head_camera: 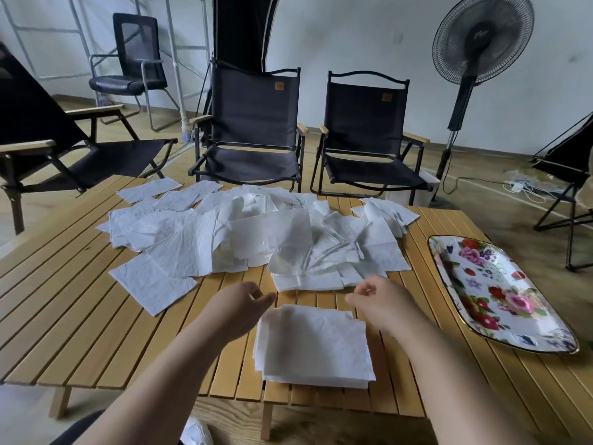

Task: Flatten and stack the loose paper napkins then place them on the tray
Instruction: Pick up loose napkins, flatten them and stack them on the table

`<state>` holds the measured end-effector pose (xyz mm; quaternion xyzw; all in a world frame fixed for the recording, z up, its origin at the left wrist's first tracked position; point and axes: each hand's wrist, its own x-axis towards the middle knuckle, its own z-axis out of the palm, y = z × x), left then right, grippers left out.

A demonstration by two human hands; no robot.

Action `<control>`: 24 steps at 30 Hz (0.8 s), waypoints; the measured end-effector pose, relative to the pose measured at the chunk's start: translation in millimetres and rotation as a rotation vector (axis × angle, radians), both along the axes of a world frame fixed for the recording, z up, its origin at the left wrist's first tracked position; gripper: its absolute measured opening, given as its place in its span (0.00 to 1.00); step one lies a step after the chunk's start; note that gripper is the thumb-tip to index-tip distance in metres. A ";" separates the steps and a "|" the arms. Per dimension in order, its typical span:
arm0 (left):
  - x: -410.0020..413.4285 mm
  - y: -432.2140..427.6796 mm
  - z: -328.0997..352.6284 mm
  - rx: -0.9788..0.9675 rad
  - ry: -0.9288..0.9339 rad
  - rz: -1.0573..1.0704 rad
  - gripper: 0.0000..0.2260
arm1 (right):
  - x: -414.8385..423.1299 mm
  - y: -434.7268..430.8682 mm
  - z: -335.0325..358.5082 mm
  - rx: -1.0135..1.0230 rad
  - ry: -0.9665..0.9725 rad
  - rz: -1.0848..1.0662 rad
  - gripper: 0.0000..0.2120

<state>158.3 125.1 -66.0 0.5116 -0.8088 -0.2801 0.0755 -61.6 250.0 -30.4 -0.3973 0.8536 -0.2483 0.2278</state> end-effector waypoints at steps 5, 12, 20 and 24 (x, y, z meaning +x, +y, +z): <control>-5.6 -19.7 -4.1 -0.161 0.121 0.022 0.21 | 10.6 -20.0 -22.2 -0.200 -0.032 0.008 0.08; -48.7 -65.3 1.1 0.040 0.539 0.088 0.21 | -4.4 -66.7 -33.5 -0.311 -0.064 -0.001 0.05; -62.9 -77.8 -0.8 0.105 0.686 0.095 0.17 | -35.0 -65.1 -56.5 -0.318 -0.100 -0.046 0.04; -50.1 -62.7 18.4 -0.237 0.662 -0.011 0.12 | -36.4 -60.8 -57.9 -0.340 -0.152 -0.042 0.09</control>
